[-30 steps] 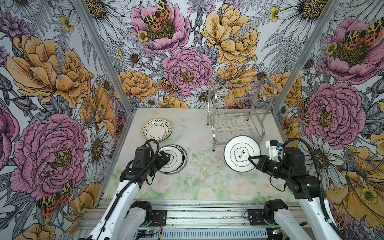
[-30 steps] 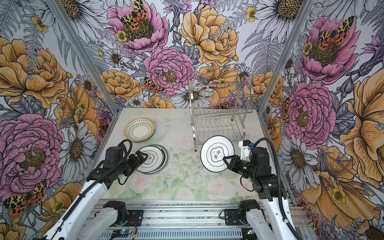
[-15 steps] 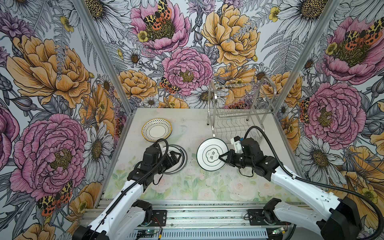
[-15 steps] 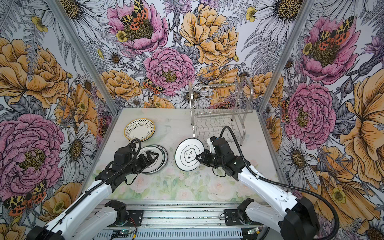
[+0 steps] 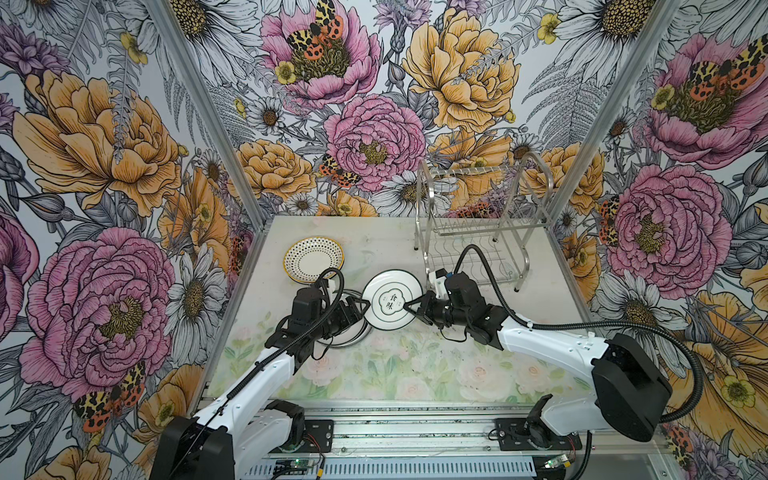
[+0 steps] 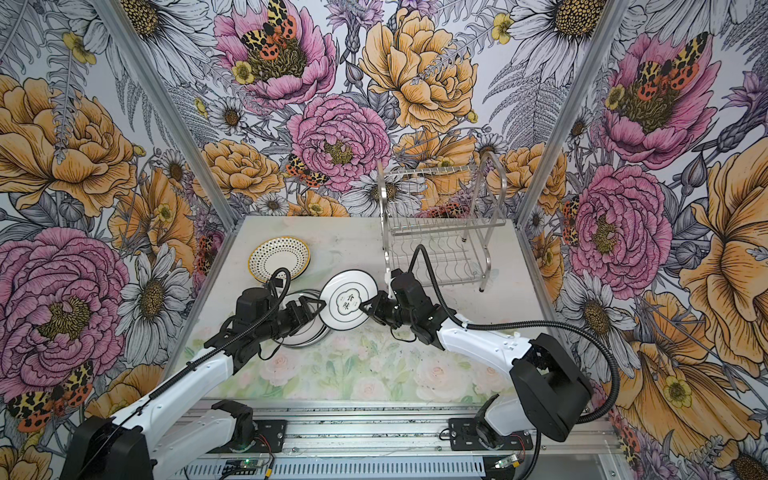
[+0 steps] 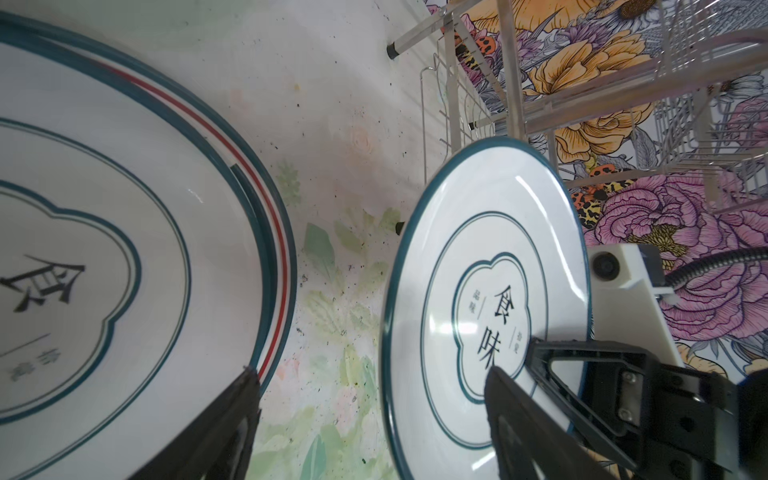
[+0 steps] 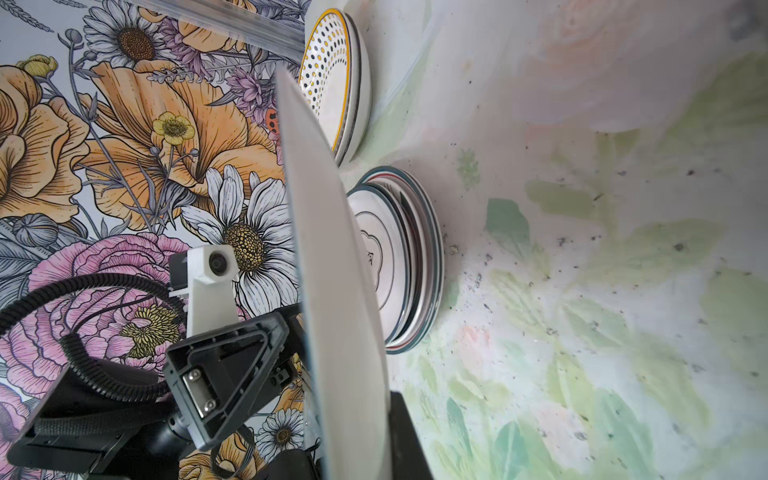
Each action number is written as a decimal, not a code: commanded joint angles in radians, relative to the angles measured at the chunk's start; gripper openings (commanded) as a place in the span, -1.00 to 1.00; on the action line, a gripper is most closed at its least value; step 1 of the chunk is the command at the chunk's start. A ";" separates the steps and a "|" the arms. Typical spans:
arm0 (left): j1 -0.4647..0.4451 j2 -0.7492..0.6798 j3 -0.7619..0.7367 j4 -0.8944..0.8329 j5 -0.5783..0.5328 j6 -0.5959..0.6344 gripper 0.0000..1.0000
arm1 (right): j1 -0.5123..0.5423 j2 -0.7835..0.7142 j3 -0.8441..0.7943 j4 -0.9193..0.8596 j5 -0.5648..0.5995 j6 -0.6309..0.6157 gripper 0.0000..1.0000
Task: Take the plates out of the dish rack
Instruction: 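Carry the white plate to the left gripper while the left gripper closes on its rim, then lower the plate onto the stack with the left gripper while the right opens and withdraws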
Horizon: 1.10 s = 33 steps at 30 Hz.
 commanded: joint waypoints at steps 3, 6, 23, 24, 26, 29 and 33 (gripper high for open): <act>0.002 0.026 -0.003 0.115 0.060 -0.008 0.41 | 0.042 0.072 0.073 0.215 -0.033 0.069 -1.00; 0.007 0.036 -0.002 0.128 0.072 -0.008 0.12 | 0.060 0.108 0.083 0.254 -0.036 0.087 -1.00; 0.093 -0.002 -0.056 0.046 0.070 0.004 -1.00 | 0.091 0.214 0.173 0.232 -0.056 0.030 -0.37; 0.112 -0.009 -0.061 0.032 0.068 0.003 -1.00 | 0.090 0.212 0.177 0.206 -0.049 0.020 -0.29; 0.151 -0.028 -0.069 -0.018 0.042 0.000 -1.00 | 0.083 0.196 0.168 0.146 -0.024 -0.007 -0.16; 0.219 -0.071 -0.081 -0.102 -0.008 0.019 -1.00 | 0.073 0.138 0.149 -0.014 0.033 -0.074 -0.04; 0.294 -0.132 -0.092 -0.175 -0.057 0.038 -1.00 | 0.027 0.037 0.080 -0.159 0.112 -0.140 0.02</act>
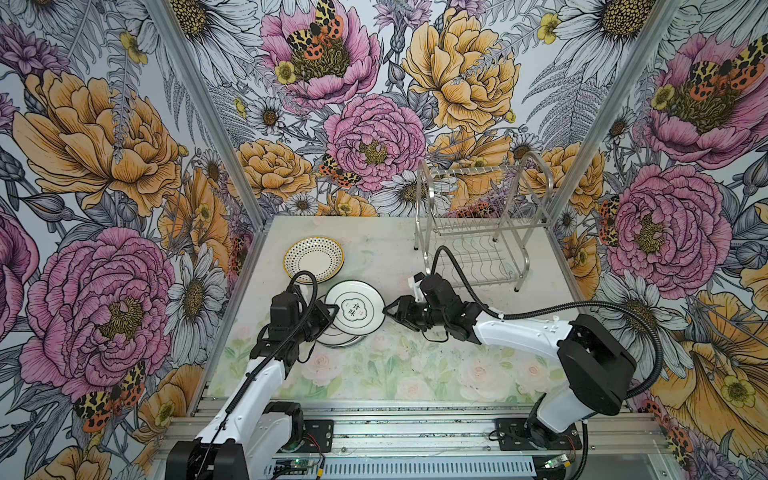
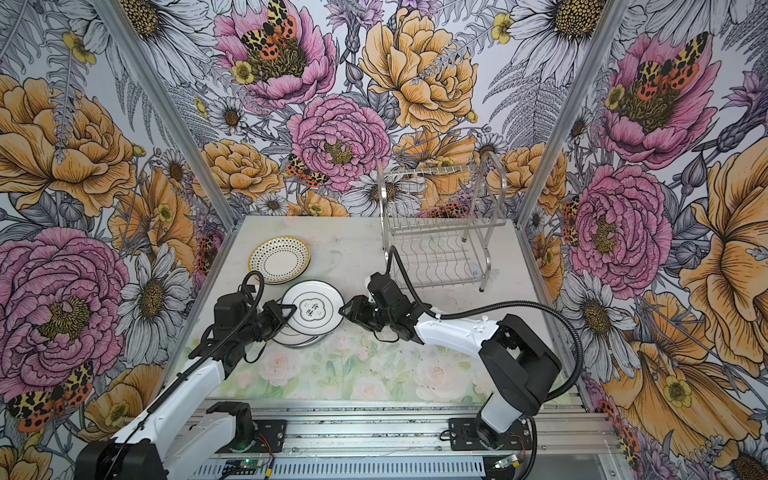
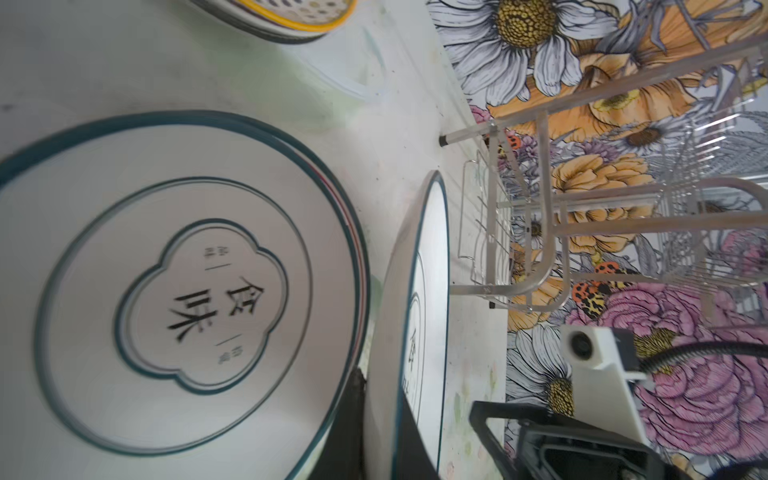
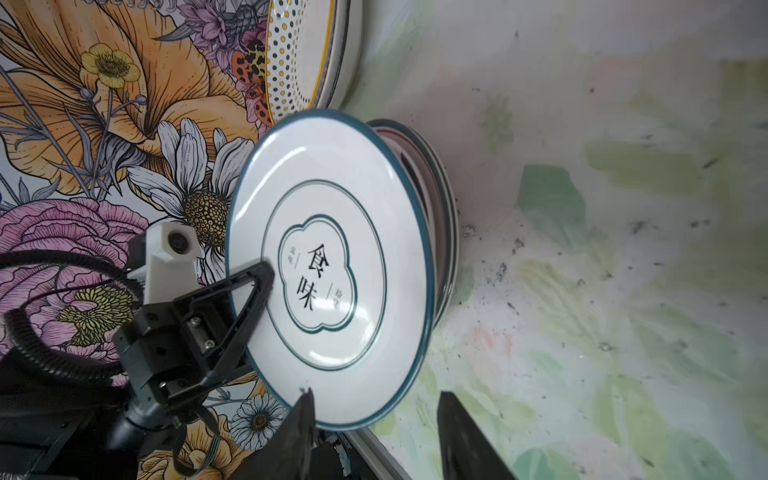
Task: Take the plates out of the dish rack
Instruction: 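Lower the plate onto the stack with the left gripper while the right opens and withdraws, then open the left gripper over the stack while the right gripper moves back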
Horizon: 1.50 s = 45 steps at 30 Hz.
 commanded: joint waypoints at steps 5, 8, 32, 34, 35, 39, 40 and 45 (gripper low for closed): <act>0.087 -0.037 -0.012 -0.116 -0.060 0.077 -1.00 | -0.053 -0.190 -0.100 -0.187 0.133 -0.109 0.32; 0.098 -0.019 -0.004 -0.124 -0.066 0.093 -1.00 | -0.057 -0.223 -0.106 -0.254 0.161 -0.139 0.99; 0.114 0.002 0.018 -0.212 -0.140 0.143 0.12 | -0.143 -0.409 -0.100 -0.455 0.266 -0.270 0.99; 0.113 -0.013 0.027 -0.240 -0.161 0.141 0.21 | -0.160 -0.426 -0.102 -0.474 0.283 -0.277 0.99; 0.113 -0.020 0.034 -0.260 -0.178 0.140 0.24 | -0.166 -0.436 -0.103 -0.484 0.297 -0.282 0.99; 0.113 -0.049 0.075 -0.363 -0.271 0.135 0.97 | -0.202 -0.490 -0.099 -0.555 0.380 -0.319 0.99; 0.114 -0.051 0.086 -0.387 -0.299 0.134 0.97 | -0.211 -0.504 -0.095 -0.577 0.410 -0.331 0.99; 0.118 -0.034 0.130 -0.427 -0.396 0.135 0.97 | -0.249 -0.561 -0.077 -0.648 0.691 -0.389 0.99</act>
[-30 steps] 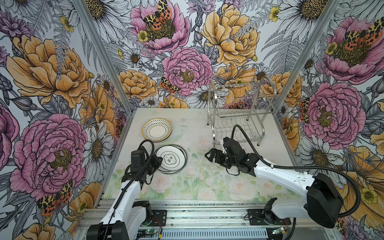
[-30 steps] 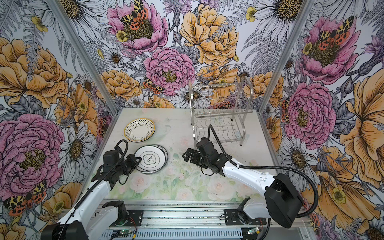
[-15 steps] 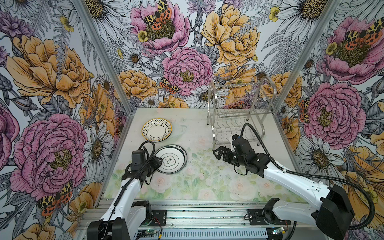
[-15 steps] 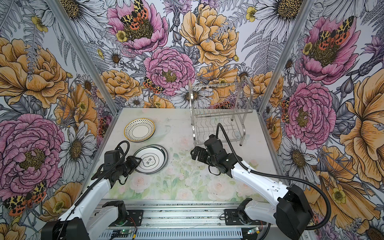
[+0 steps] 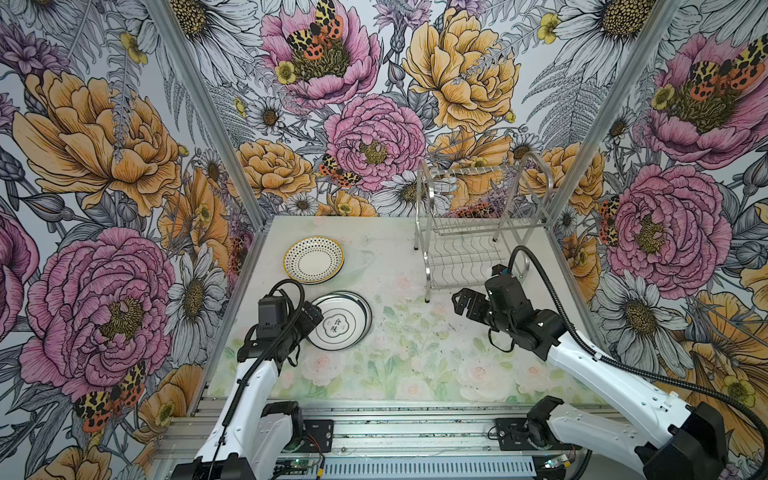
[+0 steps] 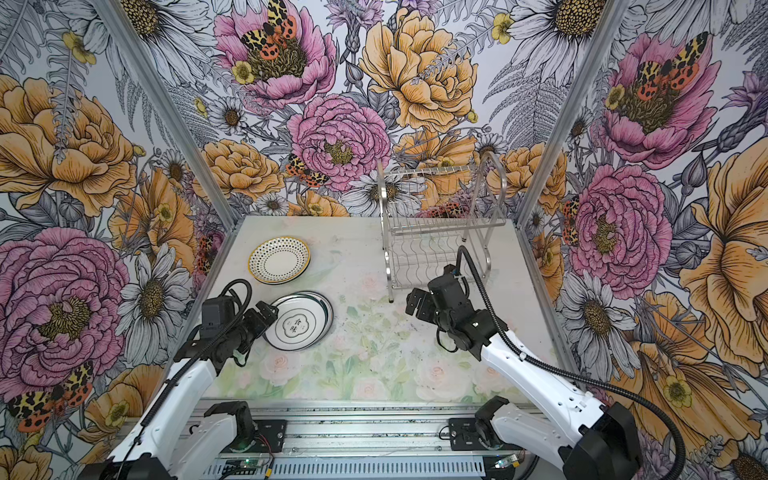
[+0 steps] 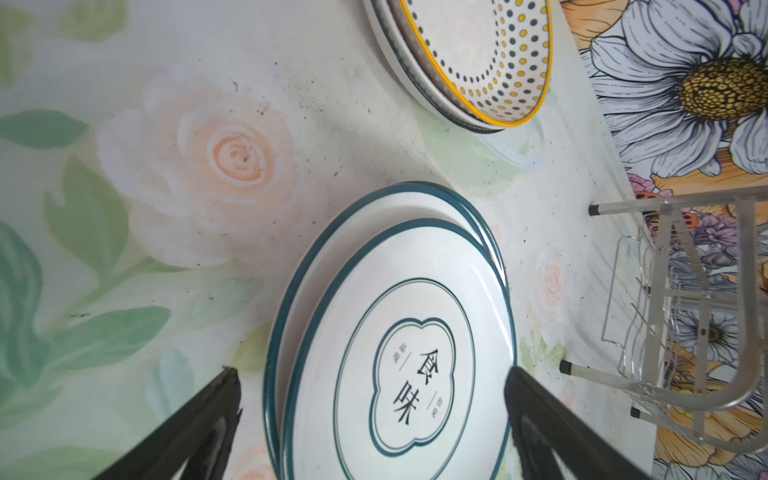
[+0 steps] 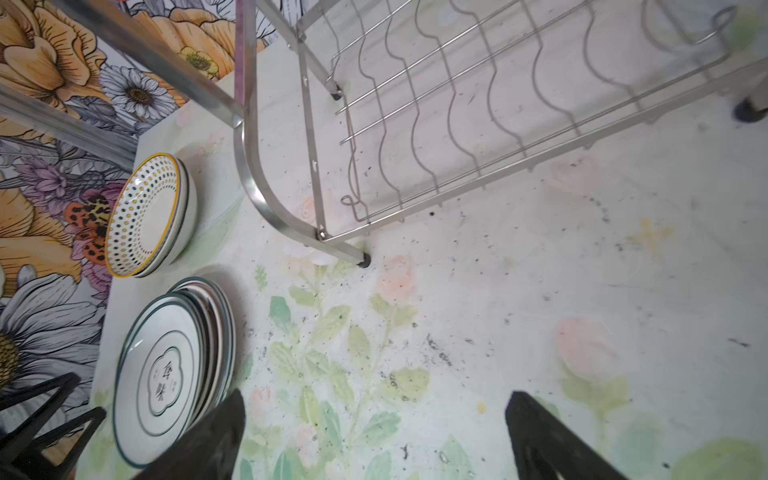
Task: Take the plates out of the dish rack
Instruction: 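Open the left gripper over the stack while the right gripper moves back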
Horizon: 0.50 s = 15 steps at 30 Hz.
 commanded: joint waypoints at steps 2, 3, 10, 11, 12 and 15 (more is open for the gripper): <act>0.010 0.024 0.067 -0.084 -0.154 0.019 0.98 | -0.024 -0.048 0.032 -0.073 0.365 -0.081 0.99; 0.010 0.032 0.086 -0.090 -0.185 0.025 0.97 | -0.026 -0.059 0.035 -0.074 0.433 -0.104 0.99; 0.009 0.028 0.185 -0.094 -0.281 0.056 0.98 | -0.051 -0.117 0.076 -0.071 0.827 -0.275 0.99; 0.009 0.025 0.201 -0.093 -0.289 0.066 0.98 | -0.062 -0.117 0.088 -0.070 0.849 -0.310 0.99; 0.006 0.021 0.213 -0.093 -0.301 0.079 0.97 | -0.075 -0.117 0.094 -0.068 0.873 -0.334 0.99; -0.016 0.008 0.232 -0.087 -0.368 0.112 0.98 | -0.110 -0.118 0.053 0.021 0.966 -0.426 0.98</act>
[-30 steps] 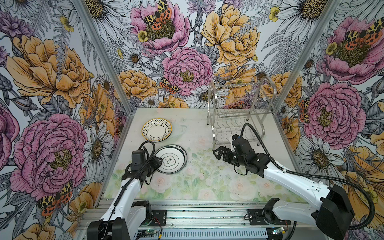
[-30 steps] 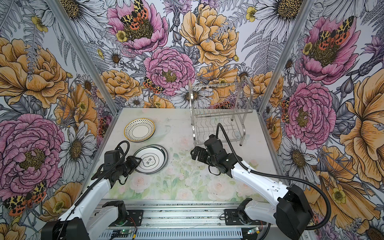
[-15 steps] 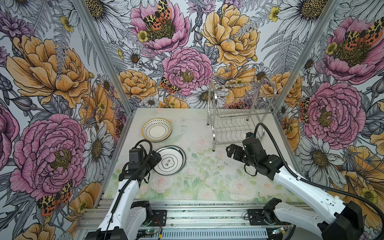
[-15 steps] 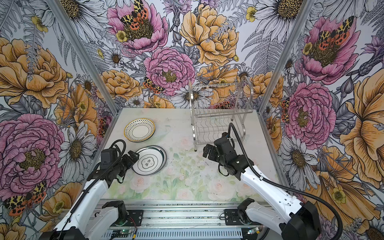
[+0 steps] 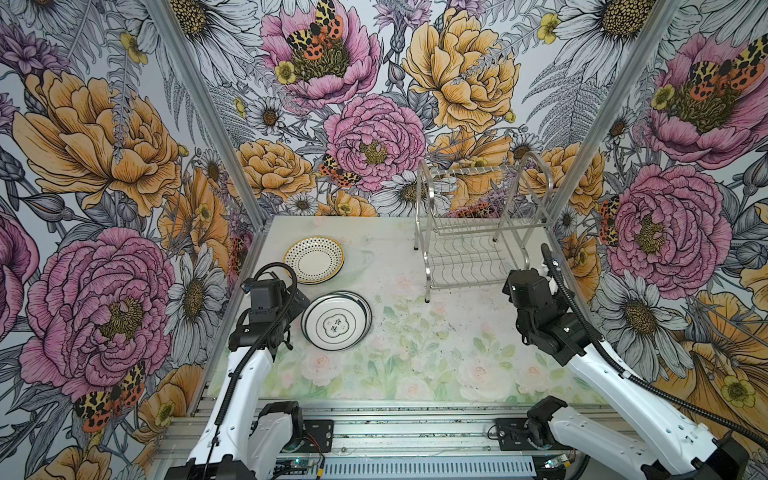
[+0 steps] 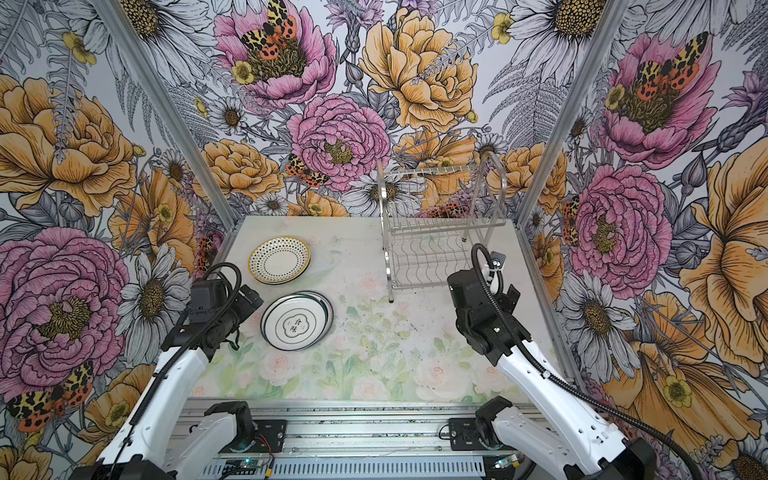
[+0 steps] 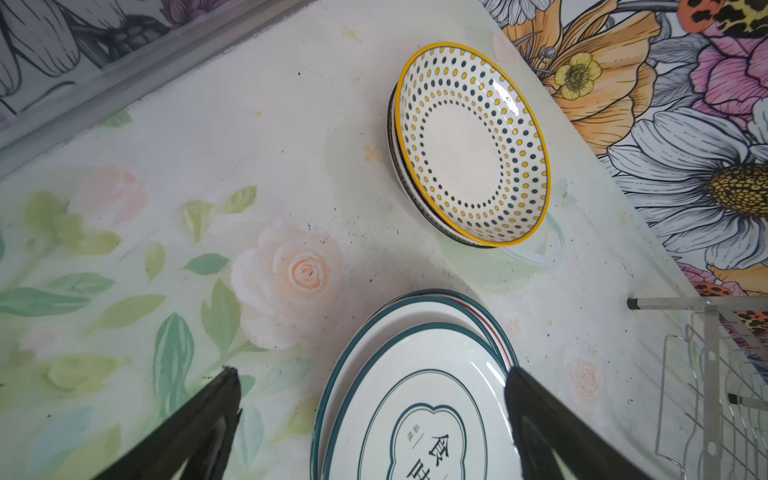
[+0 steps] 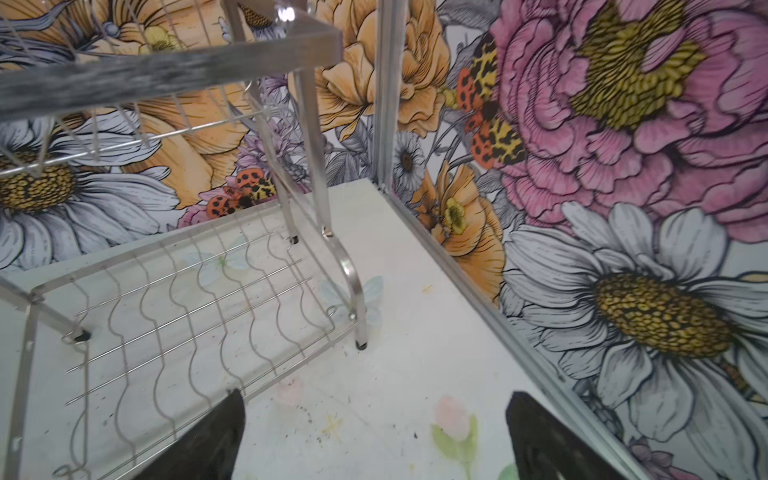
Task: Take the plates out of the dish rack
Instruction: 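Open the left gripper over the stack while the right gripper moves back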
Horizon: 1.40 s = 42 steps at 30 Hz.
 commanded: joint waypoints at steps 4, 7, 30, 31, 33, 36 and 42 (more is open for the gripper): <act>-0.069 0.010 0.051 -0.020 -0.075 0.103 0.97 | -0.143 -0.017 -0.010 0.062 -0.035 -0.154 0.99; -0.091 0.122 0.096 -0.114 -0.043 0.060 0.98 | -0.203 -0.033 -0.020 0.060 -0.162 -0.107 0.99; -0.227 0.453 0.143 -0.148 -0.063 0.046 0.97 | -0.281 0.023 -0.029 0.030 -0.386 -0.066 0.98; -0.228 0.452 0.141 -0.148 -0.061 0.047 0.98 | -0.283 0.026 -0.029 0.030 -0.390 -0.065 0.99; -0.230 0.458 0.143 -0.147 -0.063 0.050 0.97 | -0.286 0.026 -0.028 0.031 -0.401 -0.065 0.99; -0.234 0.489 0.156 -0.146 -0.059 0.054 0.93 | -0.287 0.029 -0.027 0.031 -0.408 -0.059 0.99; -0.257 0.541 0.173 -0.145 -0.068 0.051 0.75 | -0.292 0.021 -0.035 0.030 -0.405 -0.057 0.99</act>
